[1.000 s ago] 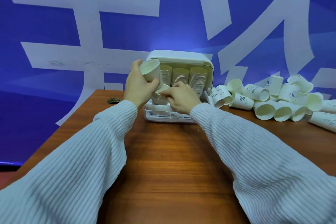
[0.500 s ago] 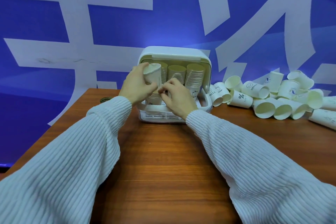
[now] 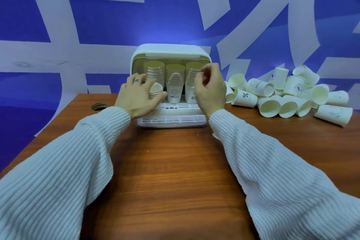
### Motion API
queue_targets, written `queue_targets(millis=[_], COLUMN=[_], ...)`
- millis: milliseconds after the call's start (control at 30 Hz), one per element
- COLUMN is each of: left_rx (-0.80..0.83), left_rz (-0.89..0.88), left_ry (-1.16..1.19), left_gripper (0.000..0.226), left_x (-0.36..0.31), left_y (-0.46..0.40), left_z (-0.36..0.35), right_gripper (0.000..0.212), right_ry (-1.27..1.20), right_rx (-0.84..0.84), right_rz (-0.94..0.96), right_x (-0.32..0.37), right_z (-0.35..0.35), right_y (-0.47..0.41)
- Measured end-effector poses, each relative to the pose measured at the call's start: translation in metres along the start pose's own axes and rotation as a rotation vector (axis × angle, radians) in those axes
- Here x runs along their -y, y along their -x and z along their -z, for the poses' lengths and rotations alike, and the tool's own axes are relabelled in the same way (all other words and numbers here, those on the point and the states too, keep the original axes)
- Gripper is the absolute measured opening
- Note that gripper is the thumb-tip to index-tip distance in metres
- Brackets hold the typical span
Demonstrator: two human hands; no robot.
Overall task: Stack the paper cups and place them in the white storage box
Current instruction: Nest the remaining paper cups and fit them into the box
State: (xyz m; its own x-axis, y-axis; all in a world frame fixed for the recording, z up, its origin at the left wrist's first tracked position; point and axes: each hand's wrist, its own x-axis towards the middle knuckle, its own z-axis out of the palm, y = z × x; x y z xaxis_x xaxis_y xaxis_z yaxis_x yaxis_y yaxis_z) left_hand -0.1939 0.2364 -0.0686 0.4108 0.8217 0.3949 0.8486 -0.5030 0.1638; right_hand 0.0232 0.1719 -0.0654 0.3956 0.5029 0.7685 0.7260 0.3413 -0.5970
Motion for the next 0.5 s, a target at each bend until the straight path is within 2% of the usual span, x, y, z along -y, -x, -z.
queue_targets(millis=[67,100,167,267,333,400,500], left_rx=[-0.274,-0.378,-0.485,-0.526,-0.539,-0.527,-0.49], left_rz=[-0.035,-0.063,-0.108,-0.164,-0.227,-0.253,-0.229], left_ry=[0.128,0.173,0.249,0.367,0.392,0.386,0.396], left_gripper=[0.07,0.063,0.054,0.049,0.046,0.045,0.045], left_x=[-0.012,-0.02,-0.041,-0.067,-0.08,-0.089,-0.093], left_y=[0.009,0.013,0.018,0.025,0.029,0.034,0.036], left_z=[-0.006,-0.011,-0.02,-0.035,-0.045,-0.051,-0.056], right_gripper=[0.007,0.007,0.012,0.028,0.036,0.039,0.033], right_ry=[0.027,0.07,0.197,0.34,0.388,0.458,0.596], right_rx=[-0.134,-0.147,-0.067,0.231,0.357,0.372,0.349], right_rz=[-0.148,-0.227,-0.363,-0.438,-0.428,-0.379,-0.338], right_x=[-0.024,-0.039,-0.07,-0.11,-0.126,-0.137,-0.144], right_z=[0.021,0.028,0.036,0.031,0.022,0.014,0.01], right_y=[-0.014,-0.021,-0.028,-0.026,-0.021,-0.019,-0.014])
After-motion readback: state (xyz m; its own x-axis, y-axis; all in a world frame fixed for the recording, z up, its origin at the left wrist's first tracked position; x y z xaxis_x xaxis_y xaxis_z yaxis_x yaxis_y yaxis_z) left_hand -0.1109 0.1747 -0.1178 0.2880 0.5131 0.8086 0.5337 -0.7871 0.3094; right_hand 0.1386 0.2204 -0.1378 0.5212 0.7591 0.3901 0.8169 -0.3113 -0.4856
